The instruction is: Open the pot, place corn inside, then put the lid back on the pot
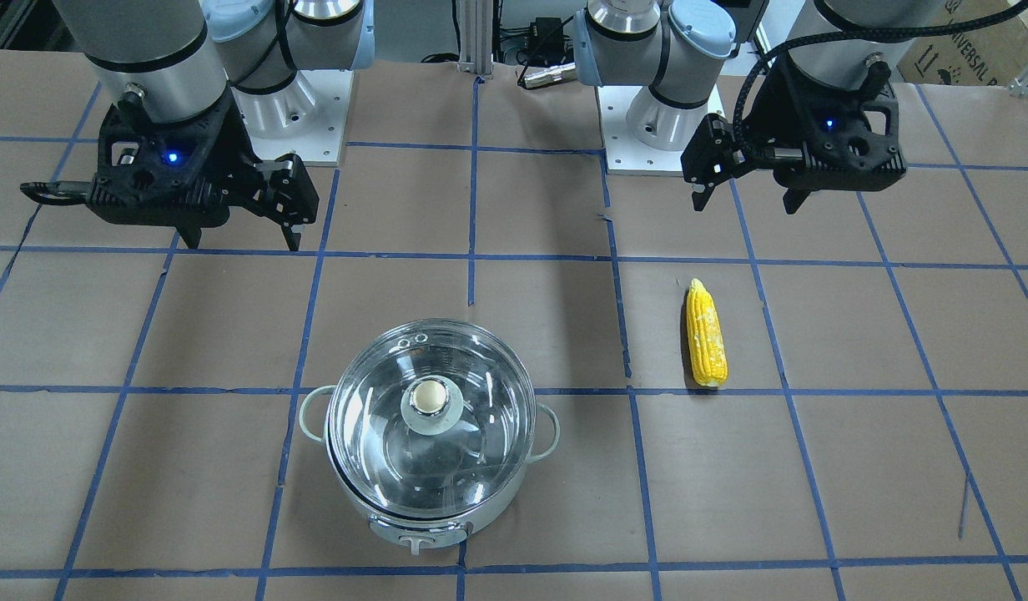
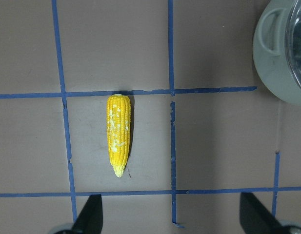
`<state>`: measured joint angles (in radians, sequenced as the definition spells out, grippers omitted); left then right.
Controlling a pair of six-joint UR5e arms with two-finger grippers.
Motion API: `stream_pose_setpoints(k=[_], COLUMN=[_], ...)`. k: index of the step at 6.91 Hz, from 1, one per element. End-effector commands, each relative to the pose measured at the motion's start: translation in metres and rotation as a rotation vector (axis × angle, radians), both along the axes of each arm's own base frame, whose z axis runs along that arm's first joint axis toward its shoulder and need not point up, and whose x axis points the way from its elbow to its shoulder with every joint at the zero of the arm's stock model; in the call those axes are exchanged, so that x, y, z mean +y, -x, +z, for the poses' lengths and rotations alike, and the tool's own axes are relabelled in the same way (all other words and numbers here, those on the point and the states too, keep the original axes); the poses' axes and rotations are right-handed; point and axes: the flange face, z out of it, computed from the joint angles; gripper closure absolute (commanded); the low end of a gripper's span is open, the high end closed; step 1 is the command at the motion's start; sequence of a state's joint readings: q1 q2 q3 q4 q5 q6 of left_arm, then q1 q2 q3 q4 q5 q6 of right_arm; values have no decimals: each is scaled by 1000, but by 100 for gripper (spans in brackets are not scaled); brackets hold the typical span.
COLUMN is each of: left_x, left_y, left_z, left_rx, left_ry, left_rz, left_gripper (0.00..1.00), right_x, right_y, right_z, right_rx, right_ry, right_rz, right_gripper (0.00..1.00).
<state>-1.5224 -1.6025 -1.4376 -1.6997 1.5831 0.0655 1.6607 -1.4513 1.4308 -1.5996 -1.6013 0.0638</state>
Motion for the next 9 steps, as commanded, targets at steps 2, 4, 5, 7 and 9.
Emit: stream_pose_setpoints(k=[2,4,5,7,9], left_x=[1,0,0,0,0], left_y=[0,0,0,1,1], left_z=[0,0,0,1,-1], left_rx=[0,0,2,1,2], left_ry=[0,1,0,3,0], left_rz=[0,0,0,-1,-1], left_gripper=[0,0,0,0,0], right_x=[-53,-80,-93,-107,-113], right_y=[-102,-118,-121,-125,-129], right_z=[-32,-53,-71,-95,-111], right_rx=[-36,-71,-72,-75,-103], right_ry=[-25,-34,-22,-23,-31], right_rz=[135,138,138,135,133], right_gripper=[2,3,3,4,5])
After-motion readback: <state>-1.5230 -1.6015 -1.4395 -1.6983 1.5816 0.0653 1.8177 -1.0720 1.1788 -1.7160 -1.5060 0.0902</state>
